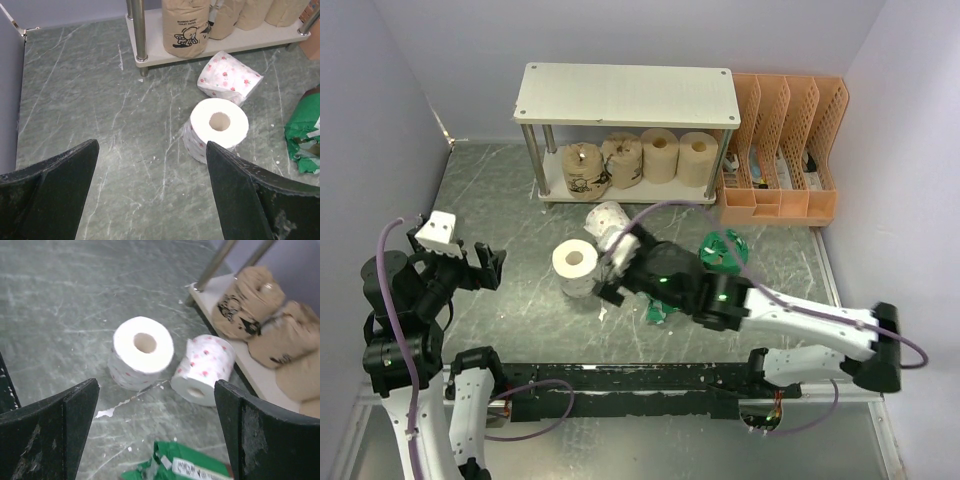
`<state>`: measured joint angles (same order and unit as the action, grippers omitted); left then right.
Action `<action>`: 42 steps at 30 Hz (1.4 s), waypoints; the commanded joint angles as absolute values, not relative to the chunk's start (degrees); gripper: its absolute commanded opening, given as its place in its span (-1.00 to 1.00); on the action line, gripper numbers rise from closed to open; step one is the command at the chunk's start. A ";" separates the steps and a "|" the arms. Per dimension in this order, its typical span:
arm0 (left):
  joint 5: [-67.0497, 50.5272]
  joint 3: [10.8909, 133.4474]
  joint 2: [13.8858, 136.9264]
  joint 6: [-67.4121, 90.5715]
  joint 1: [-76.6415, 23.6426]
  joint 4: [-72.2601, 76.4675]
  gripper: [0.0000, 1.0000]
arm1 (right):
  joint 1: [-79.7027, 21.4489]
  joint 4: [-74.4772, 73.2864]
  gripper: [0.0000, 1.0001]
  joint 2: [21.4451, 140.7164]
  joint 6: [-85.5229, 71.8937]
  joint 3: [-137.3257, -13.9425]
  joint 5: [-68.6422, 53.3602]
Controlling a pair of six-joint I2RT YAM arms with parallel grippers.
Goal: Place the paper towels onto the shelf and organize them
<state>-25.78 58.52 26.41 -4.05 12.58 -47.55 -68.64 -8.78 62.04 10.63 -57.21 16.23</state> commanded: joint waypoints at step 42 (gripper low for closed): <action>-25.58 58.10 28.80 -1.69 18.26 -43.34 0.97 | -69.56 16.24 -0.21 104.79 31.53 -64.22 11.61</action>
